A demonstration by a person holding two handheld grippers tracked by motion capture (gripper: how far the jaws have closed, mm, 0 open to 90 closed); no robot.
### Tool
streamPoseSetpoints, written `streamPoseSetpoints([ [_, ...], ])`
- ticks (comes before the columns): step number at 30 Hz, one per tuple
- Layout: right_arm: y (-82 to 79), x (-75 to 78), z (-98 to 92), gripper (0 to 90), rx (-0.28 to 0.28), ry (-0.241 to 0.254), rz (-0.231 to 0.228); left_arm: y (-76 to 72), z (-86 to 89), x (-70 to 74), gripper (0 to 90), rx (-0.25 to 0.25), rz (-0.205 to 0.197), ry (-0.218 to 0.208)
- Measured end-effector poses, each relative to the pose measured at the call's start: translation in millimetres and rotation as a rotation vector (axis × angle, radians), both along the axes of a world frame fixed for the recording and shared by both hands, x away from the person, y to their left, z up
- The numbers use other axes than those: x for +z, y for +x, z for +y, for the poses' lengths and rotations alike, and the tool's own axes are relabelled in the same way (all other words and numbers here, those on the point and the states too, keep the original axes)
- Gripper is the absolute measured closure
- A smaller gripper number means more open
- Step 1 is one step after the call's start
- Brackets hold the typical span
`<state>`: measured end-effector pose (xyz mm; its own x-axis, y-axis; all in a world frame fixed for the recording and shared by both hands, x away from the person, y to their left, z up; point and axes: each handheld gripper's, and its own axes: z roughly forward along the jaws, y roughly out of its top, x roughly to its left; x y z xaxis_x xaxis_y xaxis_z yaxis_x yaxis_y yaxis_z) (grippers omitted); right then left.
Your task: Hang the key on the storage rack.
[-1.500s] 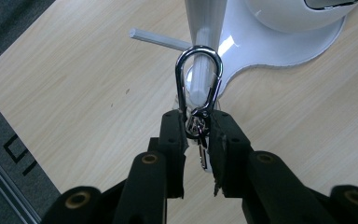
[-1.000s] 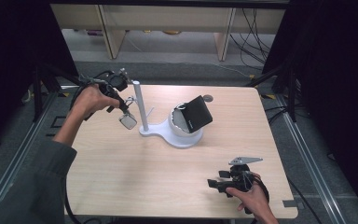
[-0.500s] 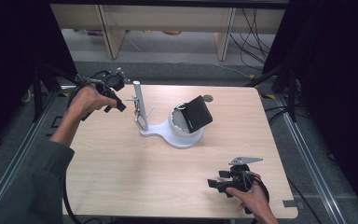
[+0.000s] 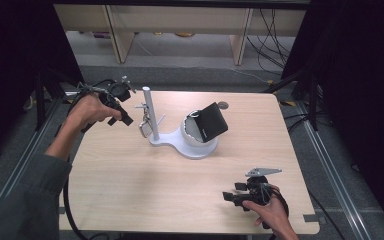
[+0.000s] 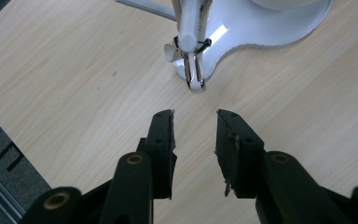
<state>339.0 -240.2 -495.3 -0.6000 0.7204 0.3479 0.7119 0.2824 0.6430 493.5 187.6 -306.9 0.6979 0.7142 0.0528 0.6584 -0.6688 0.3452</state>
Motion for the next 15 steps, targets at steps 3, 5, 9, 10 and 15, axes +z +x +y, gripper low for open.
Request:
streamPoseSetpoints([
  [3,-1.3,0.9,0.1,30.4,-0.014,0.011,0.024,-7.0,0.0,-1.5,57.3,-0.009,0.02,-0.006],
  [5,-0.6,0.5,-0.4,30.4,-0.012,0.011,0.019,-10.1,-0.3,-2.6,52.7,-0.01,0.021,-0.006],
  [9,-0.3,-0.5,0.1,30.4,-0.009,0.029,0.019,-23.5,-1.5,-5.2,48.0,-0.036,0.021,-0.009],
  [10,-0.6,0.1,-0.1,30.4,-0.014,0.009,0.017,-27.1,-2.2,-6.1,46.0,-0.033,0.022,-0.007],
  [15,-0.4,0.2,-0.2,30.4,-0.003,0.014,0.016,-44.6,-1.7,-12.5,38.2,-0.051,0.013,-0.012],
])
